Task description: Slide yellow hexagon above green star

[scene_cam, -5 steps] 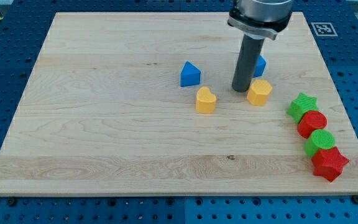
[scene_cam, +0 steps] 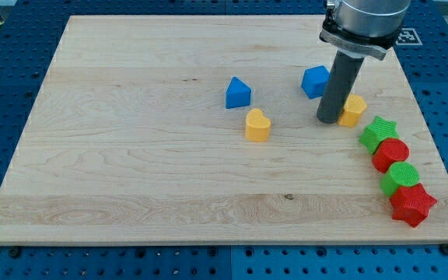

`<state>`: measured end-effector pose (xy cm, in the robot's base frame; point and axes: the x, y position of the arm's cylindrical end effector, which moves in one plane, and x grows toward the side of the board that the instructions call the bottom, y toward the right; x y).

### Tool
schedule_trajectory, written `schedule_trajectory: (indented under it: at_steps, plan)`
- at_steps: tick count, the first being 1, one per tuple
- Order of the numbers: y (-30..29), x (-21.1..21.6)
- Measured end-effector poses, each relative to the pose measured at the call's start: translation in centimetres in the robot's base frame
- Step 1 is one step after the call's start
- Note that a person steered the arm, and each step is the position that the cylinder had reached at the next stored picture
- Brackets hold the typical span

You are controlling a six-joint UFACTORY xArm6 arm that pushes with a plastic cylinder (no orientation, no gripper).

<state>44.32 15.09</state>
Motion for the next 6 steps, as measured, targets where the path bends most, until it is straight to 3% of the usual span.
schedule_trajectory:
  at_steps: [5,6]
  plan:
    - [2.7,-0.1]
    - [0.1,-0.1]
